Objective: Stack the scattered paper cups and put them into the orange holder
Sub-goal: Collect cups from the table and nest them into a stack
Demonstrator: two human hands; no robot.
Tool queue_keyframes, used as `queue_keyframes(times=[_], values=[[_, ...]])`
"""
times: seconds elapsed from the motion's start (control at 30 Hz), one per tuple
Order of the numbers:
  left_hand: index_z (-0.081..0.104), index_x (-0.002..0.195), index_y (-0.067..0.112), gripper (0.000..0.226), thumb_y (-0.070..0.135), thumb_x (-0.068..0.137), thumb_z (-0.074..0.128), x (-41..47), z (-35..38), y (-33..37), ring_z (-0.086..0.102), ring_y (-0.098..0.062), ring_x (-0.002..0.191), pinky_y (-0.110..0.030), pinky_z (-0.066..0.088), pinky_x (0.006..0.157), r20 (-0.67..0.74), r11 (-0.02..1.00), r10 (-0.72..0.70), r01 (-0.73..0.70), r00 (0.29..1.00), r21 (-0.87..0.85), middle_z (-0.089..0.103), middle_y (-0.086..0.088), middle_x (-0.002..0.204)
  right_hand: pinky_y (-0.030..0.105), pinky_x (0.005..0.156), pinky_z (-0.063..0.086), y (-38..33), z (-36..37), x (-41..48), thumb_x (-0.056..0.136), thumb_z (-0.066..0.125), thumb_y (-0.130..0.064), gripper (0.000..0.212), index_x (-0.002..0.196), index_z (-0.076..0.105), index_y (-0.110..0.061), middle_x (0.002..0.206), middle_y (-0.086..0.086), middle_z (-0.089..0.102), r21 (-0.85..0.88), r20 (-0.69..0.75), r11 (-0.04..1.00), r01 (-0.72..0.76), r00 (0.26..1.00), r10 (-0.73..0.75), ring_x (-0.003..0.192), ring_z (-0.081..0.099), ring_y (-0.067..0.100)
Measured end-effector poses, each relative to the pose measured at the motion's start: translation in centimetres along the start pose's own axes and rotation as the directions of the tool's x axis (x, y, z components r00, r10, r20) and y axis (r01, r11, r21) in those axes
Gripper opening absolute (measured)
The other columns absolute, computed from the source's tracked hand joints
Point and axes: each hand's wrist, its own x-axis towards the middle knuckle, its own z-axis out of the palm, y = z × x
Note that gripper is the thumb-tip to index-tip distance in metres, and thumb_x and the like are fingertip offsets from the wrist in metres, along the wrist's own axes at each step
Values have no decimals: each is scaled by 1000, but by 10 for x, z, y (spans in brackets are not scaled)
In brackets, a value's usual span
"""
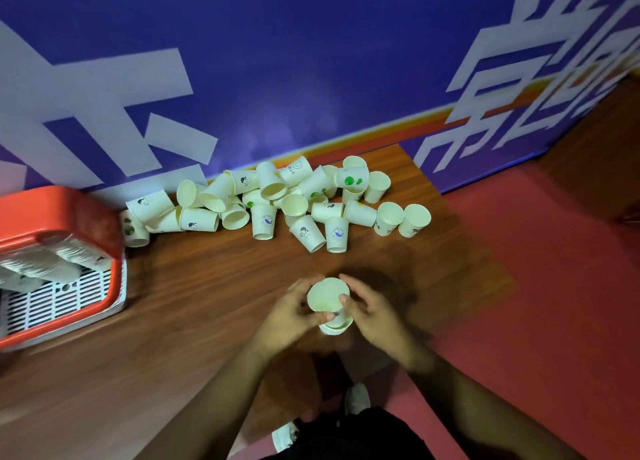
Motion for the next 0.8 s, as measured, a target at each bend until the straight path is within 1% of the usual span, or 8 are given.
queue_keyframes(times=[0.07, 0.17, 0.3, 0.4, 0.5, 0.63, 0.7, 0.8], values=[[56, 136, 20, 72, 39, 72, 84, 4, 6, -10, 55, -6, 119, -27, 45, 103, 27, 990, 11, -15, 1000, 140, 58, 9, 129, 27, 102, 47, 14, 3, -1, 95, 58, -32, 44, 138, 53, -25, 136, -3, 59, -103, 9, 994, 22, 1000, -22, 119, 56, 3], [51, 142, 19, 74, 28, 76, 84, 7, 13, -27, 50, -11, 125, -34, 39, 109, 71, 949, -1, -21, 997, 313, 56, 5, 135, 29, 110, 39, 31, 8, 2, 94, 57, -31, 48, 140, 50, -22, 140, -4, 56, -275, 52, 959, 70, 997, -58, 127, 51, 9], [44, 148, 23, 80, 31, 79, 83, 10, 18, -37, 39, -10, 138, -29, 29, 117, 117, 909, 4, -52, 993, 414, 45, 11, 149, 16, 107, 31, 43, 10, 8, 95, 56, -21, 48, 143, 47, -20, 143, -3, 52, -238, 107, 970, 51, 994, -26, 130, 48, 11], [44, 147, 24, 84, 46, 75, 81, 17, 12, -36, 36, -6, 140, -27, 27, 118, 102, 918, -46, 2, 994, 396, 41, 12, 151, 26, 109, 38, 49, -4, 18, 96, 57, -27, 45, 140, 50, -19, 138, -2, 55, -161, 115, 986, 34, 993, -15, 126, 49, 9], [53, 134, 30, 62, 51, 80, 76, 29, 1, -25, 49, -8, 129, -30, 39, 111, 0, 944, -174, 167, 985, 285, 52, 9, 137, 37, 104, 46, 49, -25, 41, 97, 57, -30, 40, 134, 54, -17, 130, 3, 60, -104, 43, 994, -22, 999, 27, 120, 56, 15], [59, 106, 31, 18, 30, 92, 70, 69, -3, -2, 64, -12, 99, -30, 53, 87, -208, 935, -234, 279, 950, 219, 64, 3, 110, 30, 95, 46, 45, -55, 92, 98, 51, -33, 38, 132, 54, -15, 129, 3, 59, -155, 4, 983, -101, 995, 103, 117, 56, 17], [62, 105, 18, 18, 32, 94, 67, 96, -3, 1, 63, -14, 94, -26, 48, 77, -311, 925, -283, 344, 907, 162, 66, 0, 104, 26, 88, 44, 44, -62, 118, 98, 52, -32, 37, 129, 55, -13, 124, 5, 60, -156, 0, 978, -136, 990, 138, 112, 57, 17], [63, 107, 6, 35, 39, 95, 62, 136, -4, -4, 62, -21, 91, -28, 40, 74, -416, 878, -386, 466, 824, 108, 67, -4, 100, 31, 90, 46, 48, -62, 154, 96, 56, -32, 37, 124, 56, -8, 114, 9, 63, -164, 5, 971, -173, 984, 176, 107, 60, 23]])
